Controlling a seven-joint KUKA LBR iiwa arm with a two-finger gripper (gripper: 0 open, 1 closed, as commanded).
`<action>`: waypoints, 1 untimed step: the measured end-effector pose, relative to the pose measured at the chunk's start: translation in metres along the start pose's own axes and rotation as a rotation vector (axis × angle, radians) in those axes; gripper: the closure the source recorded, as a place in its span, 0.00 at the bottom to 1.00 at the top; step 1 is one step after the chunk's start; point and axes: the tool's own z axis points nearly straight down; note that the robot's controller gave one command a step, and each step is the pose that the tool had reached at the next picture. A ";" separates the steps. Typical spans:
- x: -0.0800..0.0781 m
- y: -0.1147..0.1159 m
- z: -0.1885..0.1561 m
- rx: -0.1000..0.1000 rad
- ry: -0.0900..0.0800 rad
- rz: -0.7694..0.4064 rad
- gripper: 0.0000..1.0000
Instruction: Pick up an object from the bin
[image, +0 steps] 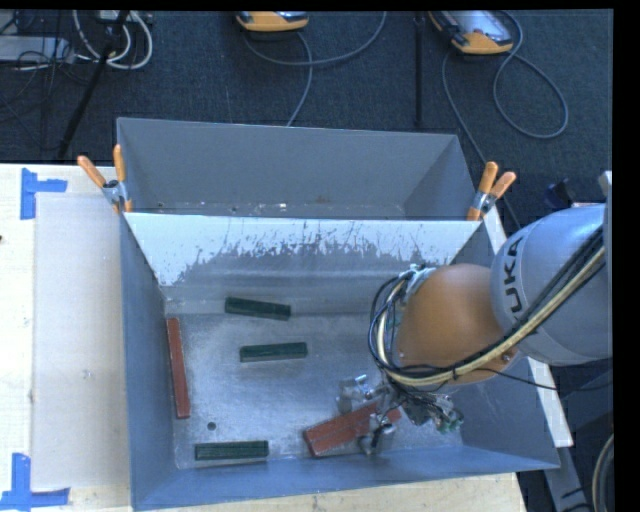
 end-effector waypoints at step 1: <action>-0.008 0.025 -0.125 0.001 -0.001 -0.023 1.00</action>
Offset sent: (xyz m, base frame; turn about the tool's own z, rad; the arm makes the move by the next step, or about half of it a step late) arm -0.0038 0.0247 0.1214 -0.0218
